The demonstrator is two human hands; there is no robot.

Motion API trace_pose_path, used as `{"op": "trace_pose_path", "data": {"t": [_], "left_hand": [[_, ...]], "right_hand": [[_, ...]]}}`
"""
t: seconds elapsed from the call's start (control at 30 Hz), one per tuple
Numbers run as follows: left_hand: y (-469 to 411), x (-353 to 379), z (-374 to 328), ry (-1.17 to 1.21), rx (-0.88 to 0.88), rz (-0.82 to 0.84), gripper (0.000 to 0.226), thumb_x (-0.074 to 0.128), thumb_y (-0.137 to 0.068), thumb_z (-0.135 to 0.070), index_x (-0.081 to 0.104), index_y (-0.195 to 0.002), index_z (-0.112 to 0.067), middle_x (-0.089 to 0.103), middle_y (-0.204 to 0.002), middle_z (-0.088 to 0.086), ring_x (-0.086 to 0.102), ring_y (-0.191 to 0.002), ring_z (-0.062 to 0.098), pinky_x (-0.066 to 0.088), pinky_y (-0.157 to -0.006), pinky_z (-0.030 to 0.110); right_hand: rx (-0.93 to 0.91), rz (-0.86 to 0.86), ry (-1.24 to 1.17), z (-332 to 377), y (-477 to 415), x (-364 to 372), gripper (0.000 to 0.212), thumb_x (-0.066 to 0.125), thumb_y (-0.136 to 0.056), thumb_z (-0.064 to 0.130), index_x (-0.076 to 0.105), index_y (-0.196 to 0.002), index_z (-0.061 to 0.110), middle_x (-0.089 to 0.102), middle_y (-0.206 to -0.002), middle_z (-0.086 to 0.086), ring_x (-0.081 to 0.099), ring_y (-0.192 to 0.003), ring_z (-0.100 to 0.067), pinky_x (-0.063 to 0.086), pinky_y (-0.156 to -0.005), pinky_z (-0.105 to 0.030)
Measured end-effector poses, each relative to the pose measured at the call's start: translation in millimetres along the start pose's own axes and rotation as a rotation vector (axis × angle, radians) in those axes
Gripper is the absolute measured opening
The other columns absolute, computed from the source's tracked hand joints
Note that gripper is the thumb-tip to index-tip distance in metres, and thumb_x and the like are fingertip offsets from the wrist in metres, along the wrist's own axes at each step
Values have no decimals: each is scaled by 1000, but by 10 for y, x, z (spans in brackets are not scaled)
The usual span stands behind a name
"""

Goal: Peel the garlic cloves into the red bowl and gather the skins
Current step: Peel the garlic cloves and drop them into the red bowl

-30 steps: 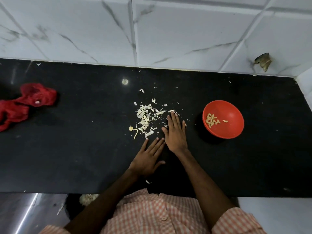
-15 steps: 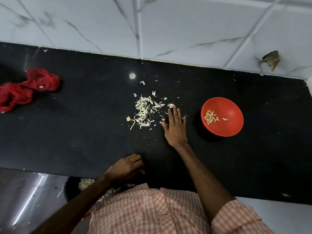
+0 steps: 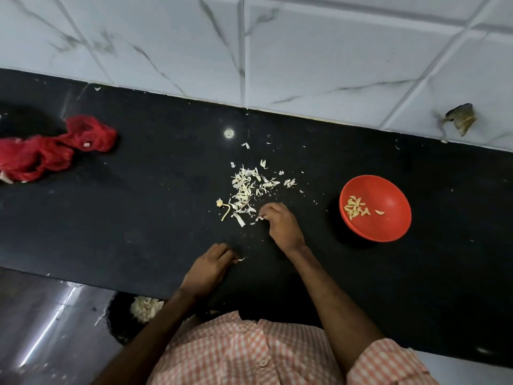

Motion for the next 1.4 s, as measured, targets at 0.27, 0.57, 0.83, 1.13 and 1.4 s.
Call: {"op": "trace_pose_path", "data": {"t": [0.27, 0.57, 0.83, 1.13, 1.4], "left_hand": [[-341, -84, 13, -274, 75, 233, 31, 41, -94, -39, 57, -89, -14, 54, -87, 2, 58, -70, 17, 44, -38, 28], [-483, -355, 391, -115, -261, 393, 29, 41, -102, -36, 51, -114, -11, 48, -120, 4, 53, -107, 21, 45, -75, 34], [-778, -585, 552, 194, -394, 15, 27, 37, -106, -28, 50, -91, -10, 46, -88, -1, 50, -70, 16, 41, -66, 36], [-1043, -584, 849, 259, -481, -100, 29, 43, -104, -40, 53, -87, -19, 49, -89, -9, 49, -80, 9, 42, -69, 35], [-1237, -353, 794, 397, -476, -131, 15, 56, -100, -27, 62, -93, -15, 62, -89, -3, 55, -83, 13, 44, -70, 30]], "right_hand": [[221, 83, -171, 100, -538, 48, 50, 58, -100, 22, 46, -147, 10, 33, -160, -7, 26, -149, -20, 18, -124, -36], [45, -16, 52, 222, -227, 222, 46, 58, -82, -19, 71, -120, 6, 65, -126, -9, 57, -120, -26, 51, -102, -41], [390, -180, -194, 229, -579, -28, 10, 72, -88, 5, 76, -96, 9, 75, -92, -1, 69, -83, -10, 58, -81, -32], [388, -208, -160, 179, -650, -54, 18, 63, -93, -1, 76, -105, 3, 77, -99, -7, 72, -88, -17, 59, -84, -34], [264, -158, 30, 255, -287, -58, 30, 66, -94, 11, 68, -124, 7, 62, -125, -6, 50, -120, -19, 34, -105, -15]]}}
Point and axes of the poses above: each hand's wrist, its own y-axis away from the middle knuckle, its own x-axis out of the palm, z = x × y, the point moved 1 cm from there along -y, towards the middle knuckle
